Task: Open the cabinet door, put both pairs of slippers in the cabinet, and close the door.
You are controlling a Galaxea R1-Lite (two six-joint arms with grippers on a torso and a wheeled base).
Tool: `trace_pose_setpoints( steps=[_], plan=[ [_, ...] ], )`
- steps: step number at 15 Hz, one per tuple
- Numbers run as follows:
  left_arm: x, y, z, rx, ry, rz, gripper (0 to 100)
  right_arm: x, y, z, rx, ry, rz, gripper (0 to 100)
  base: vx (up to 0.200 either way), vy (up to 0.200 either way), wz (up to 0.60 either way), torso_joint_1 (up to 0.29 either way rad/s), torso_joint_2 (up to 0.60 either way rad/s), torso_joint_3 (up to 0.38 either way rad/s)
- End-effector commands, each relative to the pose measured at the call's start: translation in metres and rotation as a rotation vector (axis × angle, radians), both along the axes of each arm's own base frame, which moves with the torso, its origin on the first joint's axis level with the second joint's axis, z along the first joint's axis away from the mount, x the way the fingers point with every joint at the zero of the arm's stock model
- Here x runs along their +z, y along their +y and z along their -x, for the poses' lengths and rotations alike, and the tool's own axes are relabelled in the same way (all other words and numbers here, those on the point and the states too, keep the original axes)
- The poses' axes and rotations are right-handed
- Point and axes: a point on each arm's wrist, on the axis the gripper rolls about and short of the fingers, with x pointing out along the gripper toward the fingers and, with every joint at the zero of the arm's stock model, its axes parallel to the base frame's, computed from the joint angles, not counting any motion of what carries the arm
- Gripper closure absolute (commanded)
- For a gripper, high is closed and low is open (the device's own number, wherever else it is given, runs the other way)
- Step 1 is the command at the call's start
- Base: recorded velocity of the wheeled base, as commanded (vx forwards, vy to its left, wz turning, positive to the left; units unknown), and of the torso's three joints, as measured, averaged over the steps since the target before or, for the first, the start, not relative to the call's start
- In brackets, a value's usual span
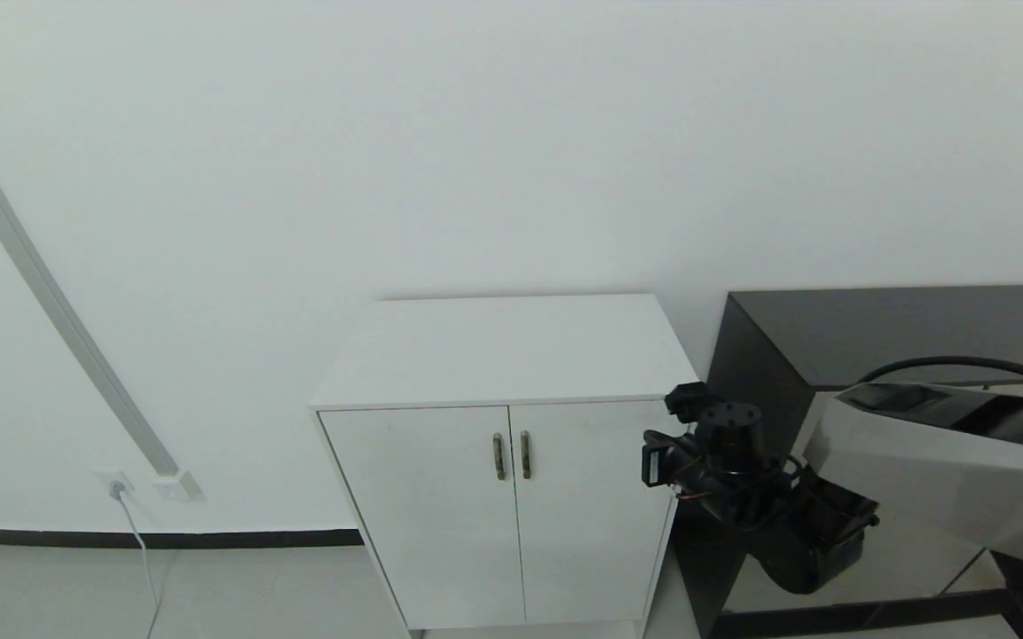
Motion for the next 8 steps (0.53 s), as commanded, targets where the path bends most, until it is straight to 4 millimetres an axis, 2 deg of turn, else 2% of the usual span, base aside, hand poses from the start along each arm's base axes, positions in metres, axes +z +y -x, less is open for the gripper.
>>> trace_pose_setpoints(
  steps=[1,5,8],
  plan=[
    [0.0,0.0,0.0,-0.001,0.001,0.0,100,0.019,-0.037,0.023,-0.058,-0.012,-0.004,100,0.0,0.0,0.0,0.0,0.0,0.0],
    [0.0,0.0,0.0,-0.001,0.001,0.0,100,0.028,-0.074,0.048,-0.124,-0.024,0.004,100,0.0,0.0,0.0,0.0,0.0,0.0],
    [0.0,0.0,0.0,-0.001,0.001,0.0,100,0.033,-0.09,0.084,-0.134,-0.04,-0.003,100,0.0,0.0,0.0,0.0,0.0,0.0]
  ],
)
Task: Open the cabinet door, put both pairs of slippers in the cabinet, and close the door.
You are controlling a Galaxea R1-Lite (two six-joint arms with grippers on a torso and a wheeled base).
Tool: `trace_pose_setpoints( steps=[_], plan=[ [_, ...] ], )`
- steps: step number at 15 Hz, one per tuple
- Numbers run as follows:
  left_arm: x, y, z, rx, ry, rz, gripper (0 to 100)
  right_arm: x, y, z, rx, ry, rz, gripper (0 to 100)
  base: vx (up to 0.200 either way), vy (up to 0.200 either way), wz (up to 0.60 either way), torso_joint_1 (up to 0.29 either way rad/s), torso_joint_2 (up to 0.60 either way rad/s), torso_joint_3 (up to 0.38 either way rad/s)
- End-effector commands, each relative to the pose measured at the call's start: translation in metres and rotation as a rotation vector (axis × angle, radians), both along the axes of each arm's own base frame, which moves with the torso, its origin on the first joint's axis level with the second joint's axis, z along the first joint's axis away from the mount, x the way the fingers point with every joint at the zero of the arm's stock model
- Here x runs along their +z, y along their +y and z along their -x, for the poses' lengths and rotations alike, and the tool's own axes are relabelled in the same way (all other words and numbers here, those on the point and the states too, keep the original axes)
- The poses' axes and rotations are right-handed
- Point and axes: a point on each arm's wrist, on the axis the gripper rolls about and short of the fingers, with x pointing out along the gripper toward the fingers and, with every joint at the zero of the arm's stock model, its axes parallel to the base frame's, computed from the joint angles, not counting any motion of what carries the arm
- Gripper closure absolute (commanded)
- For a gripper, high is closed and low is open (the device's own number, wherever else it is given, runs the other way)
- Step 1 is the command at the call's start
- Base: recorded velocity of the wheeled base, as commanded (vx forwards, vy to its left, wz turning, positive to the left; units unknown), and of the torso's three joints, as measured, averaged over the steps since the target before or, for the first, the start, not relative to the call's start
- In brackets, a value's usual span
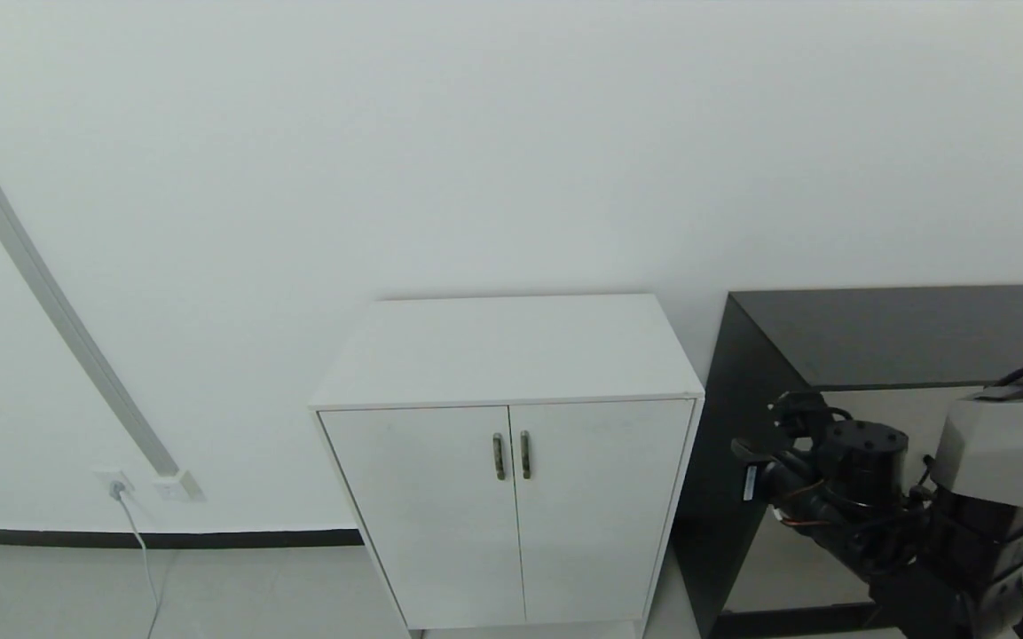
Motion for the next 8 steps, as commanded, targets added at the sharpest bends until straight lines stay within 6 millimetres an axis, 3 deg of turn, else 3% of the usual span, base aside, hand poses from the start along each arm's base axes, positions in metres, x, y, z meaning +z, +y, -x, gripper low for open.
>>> trace_pose_setpoints(
  steps=[1,4,8],
  plan=[
    [0.0,0.0,0.0,0.0,0.001,0.0,100,0.008,-0.02,0.033,-0.026,0.015,0.005,100,0.0,0.0,0.0,0.0,0.0,0.0],
    [0.0,0.0,0.0,0.0,0.001,0.0,100,0.021,-0.045,0.05,-0.092,0.016,0.003,100,0.0,0.0,0.0,0.0,0.0,0.0],
    [0.0,0.0,0.0,-0.002,0.001,0.0,100,0.04,-0.073,0.094,-0.166,0.013,0.0,100,0.0,0.0,0.0,0.0,0.0,0.0]
  ],
)
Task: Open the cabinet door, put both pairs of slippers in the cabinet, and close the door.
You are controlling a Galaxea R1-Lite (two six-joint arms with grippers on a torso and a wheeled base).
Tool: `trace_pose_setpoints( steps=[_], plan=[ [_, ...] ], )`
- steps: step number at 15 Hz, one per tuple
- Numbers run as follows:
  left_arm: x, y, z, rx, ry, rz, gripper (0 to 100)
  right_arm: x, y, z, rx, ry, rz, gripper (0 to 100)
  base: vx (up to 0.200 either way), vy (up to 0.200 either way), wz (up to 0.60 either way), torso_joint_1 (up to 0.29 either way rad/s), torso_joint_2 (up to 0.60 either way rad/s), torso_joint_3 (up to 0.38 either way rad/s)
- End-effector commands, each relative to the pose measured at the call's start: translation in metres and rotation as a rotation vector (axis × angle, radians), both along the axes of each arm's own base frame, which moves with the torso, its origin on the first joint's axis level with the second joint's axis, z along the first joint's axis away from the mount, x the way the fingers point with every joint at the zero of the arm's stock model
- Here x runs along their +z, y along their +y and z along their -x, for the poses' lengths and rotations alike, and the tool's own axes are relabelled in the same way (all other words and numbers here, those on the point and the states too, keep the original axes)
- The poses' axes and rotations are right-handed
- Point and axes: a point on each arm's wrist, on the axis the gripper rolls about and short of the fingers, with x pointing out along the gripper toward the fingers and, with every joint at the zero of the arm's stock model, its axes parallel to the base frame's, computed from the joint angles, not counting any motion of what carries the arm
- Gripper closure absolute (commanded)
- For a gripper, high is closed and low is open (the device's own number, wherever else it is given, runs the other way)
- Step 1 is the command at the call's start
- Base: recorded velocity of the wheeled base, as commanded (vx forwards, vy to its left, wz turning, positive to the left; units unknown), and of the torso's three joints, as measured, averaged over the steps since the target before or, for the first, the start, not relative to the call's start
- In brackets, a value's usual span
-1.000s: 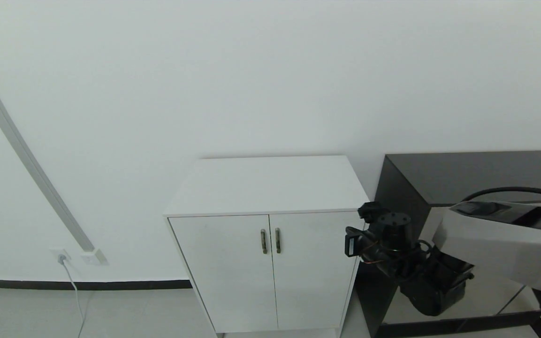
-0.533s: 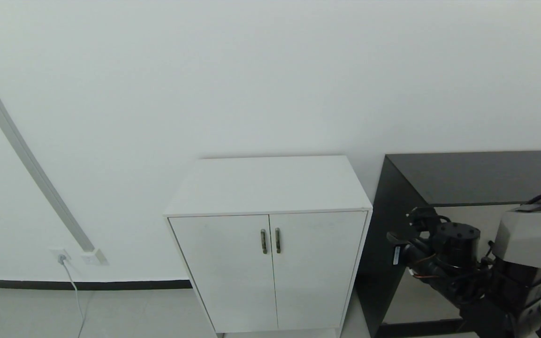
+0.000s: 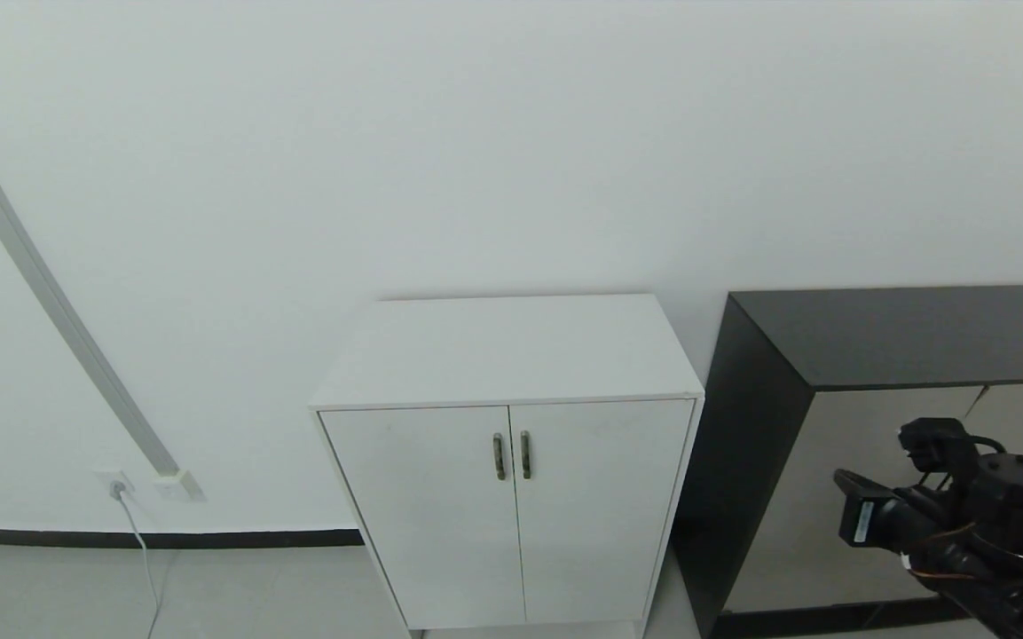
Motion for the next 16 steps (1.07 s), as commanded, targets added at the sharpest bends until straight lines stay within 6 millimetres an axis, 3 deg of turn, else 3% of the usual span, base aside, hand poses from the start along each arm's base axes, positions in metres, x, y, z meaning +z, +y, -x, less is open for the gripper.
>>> trace_pose_setpoints(
  steps=[1,7,16],
  plan=[
    [0.0,0.0,0.0,0.0,0.001,0.0,100,0.019,-0.014,0.03,-0.036,-0.047,-0.01,100,0.0,0.0,0.0,0.0,0.0,0.0],
    [0.0,0.0,0.0,0.0,0.001,0.0,100,0.051,-0.034,0.06,-0.12,-0.12,-0.027,100,0.0,0.0,0.0,0.0,0.0,0.0],
    [0.0,0.0,0.0,0.0,0.001,0.0,100,0.067,-0.04,0.148,-0.065,-0.114,-0.027,100,0.0,0.0,0.0,0.0,0.0,0.0]
  ],
)
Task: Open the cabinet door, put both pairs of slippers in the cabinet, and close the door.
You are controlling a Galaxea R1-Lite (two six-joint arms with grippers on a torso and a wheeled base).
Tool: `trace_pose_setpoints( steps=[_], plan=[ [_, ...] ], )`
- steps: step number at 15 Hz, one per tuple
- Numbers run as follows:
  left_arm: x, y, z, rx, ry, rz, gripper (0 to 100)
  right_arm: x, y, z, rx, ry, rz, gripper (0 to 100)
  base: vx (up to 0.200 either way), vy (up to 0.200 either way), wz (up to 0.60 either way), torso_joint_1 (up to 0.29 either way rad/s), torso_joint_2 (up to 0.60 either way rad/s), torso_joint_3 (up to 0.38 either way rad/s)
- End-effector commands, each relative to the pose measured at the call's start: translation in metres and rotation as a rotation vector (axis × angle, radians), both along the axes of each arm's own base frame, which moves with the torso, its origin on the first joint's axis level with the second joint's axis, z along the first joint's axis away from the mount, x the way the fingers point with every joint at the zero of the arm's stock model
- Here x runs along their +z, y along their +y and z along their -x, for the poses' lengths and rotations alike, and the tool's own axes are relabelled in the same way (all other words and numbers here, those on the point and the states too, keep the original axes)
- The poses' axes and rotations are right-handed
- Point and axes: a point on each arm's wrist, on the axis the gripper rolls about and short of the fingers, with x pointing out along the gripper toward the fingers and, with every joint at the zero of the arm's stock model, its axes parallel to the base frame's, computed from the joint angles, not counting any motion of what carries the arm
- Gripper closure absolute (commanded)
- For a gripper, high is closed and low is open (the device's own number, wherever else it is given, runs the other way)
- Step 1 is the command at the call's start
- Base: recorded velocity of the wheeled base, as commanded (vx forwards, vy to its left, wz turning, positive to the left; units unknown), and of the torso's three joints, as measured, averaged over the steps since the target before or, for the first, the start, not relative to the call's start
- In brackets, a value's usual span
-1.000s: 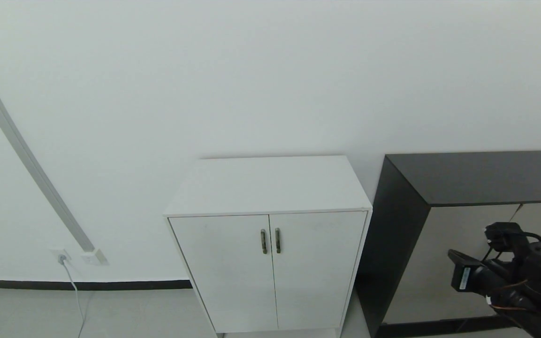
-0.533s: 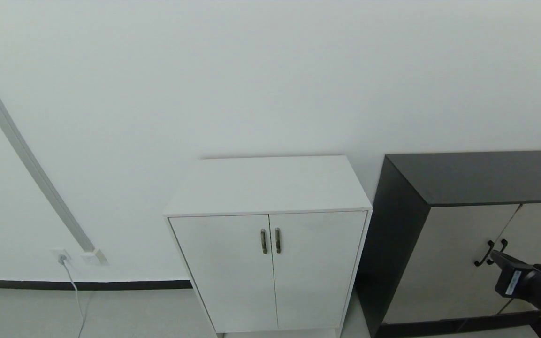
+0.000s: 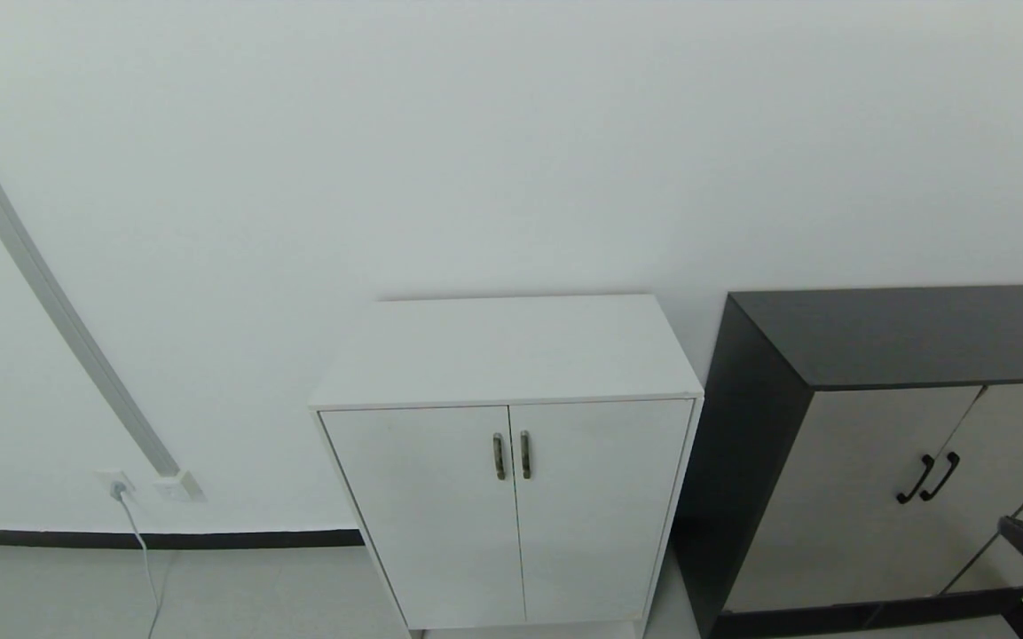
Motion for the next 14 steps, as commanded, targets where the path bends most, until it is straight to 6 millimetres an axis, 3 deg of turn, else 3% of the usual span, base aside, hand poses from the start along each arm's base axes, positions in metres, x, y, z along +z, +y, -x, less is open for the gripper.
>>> trace_pose_setpoints(
  steps=[1,4,9,14],
  plan=[
    [0.0,0.0,0.0,0.0,0.001,0.0,100,0.006,-0.003,0.04,0.03,-0.094,-0.002,100,0.0,0.0,0.0,0.0,0.0,0.0],
    [0.0,0.0,0.0,0.0,0.001,0.0,100,-0.004,-0.004,0.071,0.065,-0.086,0.027,100,0.0,0.0,0.0,0.0,0.0,0.0],
    [0.0,0.0,0.0,0.0,0.001,0.0,100,-0.03,-0.005,0.1,0.163,-0.016,0.015,100,0.0,0.0,0.0,0.0,0.0,0.0],
    [0.0,0.0,0.0,0.0,0.001,0.0,100,-0.037,-0.006,0.111,0.258,-0.009,0.025,100,0.0,0.0,0.0,0.0,0.0,0.0]
  ],
)
